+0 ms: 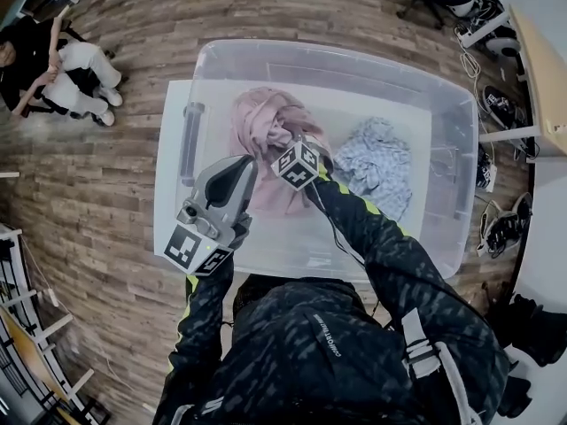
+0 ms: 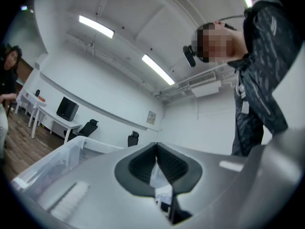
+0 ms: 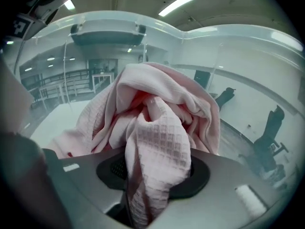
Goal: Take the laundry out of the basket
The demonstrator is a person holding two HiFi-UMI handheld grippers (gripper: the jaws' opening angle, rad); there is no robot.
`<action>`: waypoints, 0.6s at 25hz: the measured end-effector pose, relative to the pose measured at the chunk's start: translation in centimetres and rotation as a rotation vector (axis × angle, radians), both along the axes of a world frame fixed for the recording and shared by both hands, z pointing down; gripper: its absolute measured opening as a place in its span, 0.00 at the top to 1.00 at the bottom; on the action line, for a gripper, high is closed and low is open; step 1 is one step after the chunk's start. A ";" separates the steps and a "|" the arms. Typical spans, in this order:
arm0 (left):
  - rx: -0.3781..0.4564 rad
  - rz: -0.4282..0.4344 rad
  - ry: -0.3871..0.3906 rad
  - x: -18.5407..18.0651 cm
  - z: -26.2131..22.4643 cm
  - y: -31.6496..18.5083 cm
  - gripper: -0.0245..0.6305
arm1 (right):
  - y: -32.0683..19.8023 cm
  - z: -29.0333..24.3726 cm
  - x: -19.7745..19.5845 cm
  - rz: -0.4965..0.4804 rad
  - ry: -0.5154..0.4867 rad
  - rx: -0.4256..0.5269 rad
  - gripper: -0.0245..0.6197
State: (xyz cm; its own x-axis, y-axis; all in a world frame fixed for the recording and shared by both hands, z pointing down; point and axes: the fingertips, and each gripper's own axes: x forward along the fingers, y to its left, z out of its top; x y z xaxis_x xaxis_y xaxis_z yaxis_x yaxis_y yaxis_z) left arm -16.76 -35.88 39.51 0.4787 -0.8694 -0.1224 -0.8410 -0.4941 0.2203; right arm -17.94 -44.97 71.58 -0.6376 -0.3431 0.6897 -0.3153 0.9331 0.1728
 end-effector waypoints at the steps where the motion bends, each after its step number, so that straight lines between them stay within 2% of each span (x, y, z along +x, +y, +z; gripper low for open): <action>1: 0.026 0.003 0.028 0.0 -0.8 0.5 0.95 | -0.1 -0.5 0.1 0.018 -0.026 -0.011 0.68; 5: 0.069 0.005 0.020 0.2 -3.3 2.4 0.95 | -0.8 -3.7 0.0 0.064 -0.141 -0.028 0.70; 11: 0.170 -0.080 -0.008 -1.1 -8.1 5.3 0.95 | -0.7 -9.1 0.5 0.085 -0.265 -0.020 0.70; 15: 0.169 -0.092 -0.057 -1.0 -9.0 6.6 0.95 | -0.6 -13.4 0.8 0.079 -0.311 0.029 0.70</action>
State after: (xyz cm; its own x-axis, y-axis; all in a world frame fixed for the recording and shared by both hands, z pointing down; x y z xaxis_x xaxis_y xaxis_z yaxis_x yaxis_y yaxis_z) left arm -17.73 -29.30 30.48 0.4083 -0.8794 -0.2450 -0.8933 -0.4402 0.0913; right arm -17.15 -45.57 58.22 -0.7868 -0.4170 0.4549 -0.4287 0.8996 0.0832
